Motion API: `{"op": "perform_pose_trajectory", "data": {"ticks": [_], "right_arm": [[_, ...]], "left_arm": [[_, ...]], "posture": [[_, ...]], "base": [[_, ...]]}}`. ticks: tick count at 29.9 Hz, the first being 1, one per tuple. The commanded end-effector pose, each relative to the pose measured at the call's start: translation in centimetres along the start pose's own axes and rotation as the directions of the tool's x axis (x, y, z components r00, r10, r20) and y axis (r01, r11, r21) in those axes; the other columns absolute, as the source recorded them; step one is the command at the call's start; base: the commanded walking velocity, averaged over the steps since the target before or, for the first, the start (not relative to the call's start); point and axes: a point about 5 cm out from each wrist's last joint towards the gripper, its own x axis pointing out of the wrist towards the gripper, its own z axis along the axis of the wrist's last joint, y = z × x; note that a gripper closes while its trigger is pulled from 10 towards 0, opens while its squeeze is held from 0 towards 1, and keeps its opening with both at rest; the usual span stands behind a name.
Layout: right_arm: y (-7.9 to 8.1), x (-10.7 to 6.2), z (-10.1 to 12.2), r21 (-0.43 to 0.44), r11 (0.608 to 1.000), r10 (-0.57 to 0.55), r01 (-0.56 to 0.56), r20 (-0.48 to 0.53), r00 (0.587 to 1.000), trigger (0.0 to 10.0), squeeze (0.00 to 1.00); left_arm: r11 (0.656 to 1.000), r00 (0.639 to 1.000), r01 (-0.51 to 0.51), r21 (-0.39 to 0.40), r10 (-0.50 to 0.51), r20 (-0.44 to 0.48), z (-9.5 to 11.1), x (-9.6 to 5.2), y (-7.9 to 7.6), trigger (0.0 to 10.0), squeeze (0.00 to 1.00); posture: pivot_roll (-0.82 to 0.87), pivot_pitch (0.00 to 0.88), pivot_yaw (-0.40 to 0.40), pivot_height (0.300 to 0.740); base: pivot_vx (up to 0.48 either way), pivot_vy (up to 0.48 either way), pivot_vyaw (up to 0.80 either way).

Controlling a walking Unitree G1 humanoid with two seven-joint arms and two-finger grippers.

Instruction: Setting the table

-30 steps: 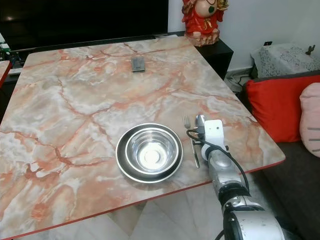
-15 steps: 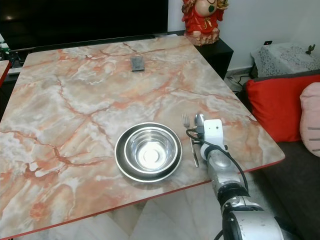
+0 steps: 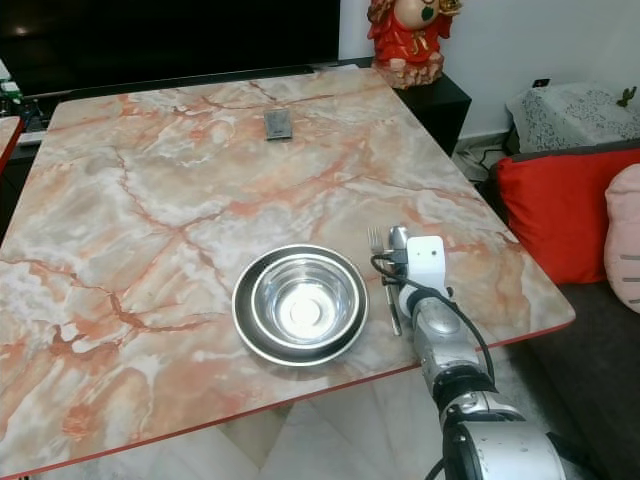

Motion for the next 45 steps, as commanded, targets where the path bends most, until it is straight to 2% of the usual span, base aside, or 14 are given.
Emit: {"op": "perform_pose_trajectory", "data": {"ticks": [1, 13, 20, 27, 30, 39, 45], "right_arm": [[0.0, 0.2, 0.9, 0.002, 1.0, -0.003, 0.003, 0.038, 0.999, 10.0, 0.0], [-0.4, 0.1, 0.7, 0.007, 0.999, -0.035, 0.034, 0.034, 0.999, 10.0, 0.0], [-1.1, 0.0, 2.6, 0.055, 0.995, -0.088, 0.079, 0.177, 0.98, 10.0, 0.0], [-1.0, -0.4, 3.9, 0.106, 0.991, -0.11, 0.081, 0.301, 0.947, 10.0, 0.0], [-1.1, -0.8, 4.0, 0.141, 0.985, -0.141, 0.098, 0.338, 0.931, 10.0, 0.0], [-1.0, -2.4, 2.8, 0.106, 0.989, -0.139, 0.105, 0.399, 0.907, 10.0, 0.0], [-1.0, -3.0, 2.5, 0.101, 0.99, -0.132, 0.098, 0.417, 0.9, 10.0, 0.0]], "left_arm": [[0.999, 0.998, 0.036, 0.002, -0.036, -0.045, -1.1, -0.2, -1.1, 10.0, 0.0], [0.999, 0.998, 0.039, 0.0, -0.039, -0.042, -1.1, -0.2, -1.0, 10.0, 0.0], [0.999, 0.998, 0.037, 0.0, -0.037, -0.041, -1.2, -0.3, -0.8, 10.0, 0.0], [0.999, 0.998, 0.037, 0.0, -0.037, -0.041, -1.2, -0.3, -0.8, 10.0, 0.0], [0.999, 0.999, 0.035, -0.004, -0.035, -0.039, -1.2, -0.3, -0.7, 10.0, 0.0], [1.0, 0.999, 0.031, -0.001, -0.031, -0.043, -1.5, -0.4, -0.6, 10.0, 0.0], [1.0, 0.999, 0.029, -0.004, -0.029, -0.046, -1.6, -0.4, -0.5, 10.0, 0.0]], "posture": [[0.0, 0.167, -0.017, 0.74], [0.0, 0.167, -0.018, 0.74], [0.0, 0.168, -0.018, 0.74], [0.0, 0.17, -0.017, 0.74], [0.0, 0.171, -0.018, 0.74], [0.0, 0.167, -0.022, 0.74], [0.0, 0.158, -0.028, 0.74]], "base": [[0.0, 0.0, 0.0], [0.0, 0.0, 0.0], [0.0, 0.0, 0.0], [0.0, 0.0, 0.0], [0.0, 0.0, 0.0], [0.0, 0.0, 0.0], [0.0, 0.0, 0.8]]}}
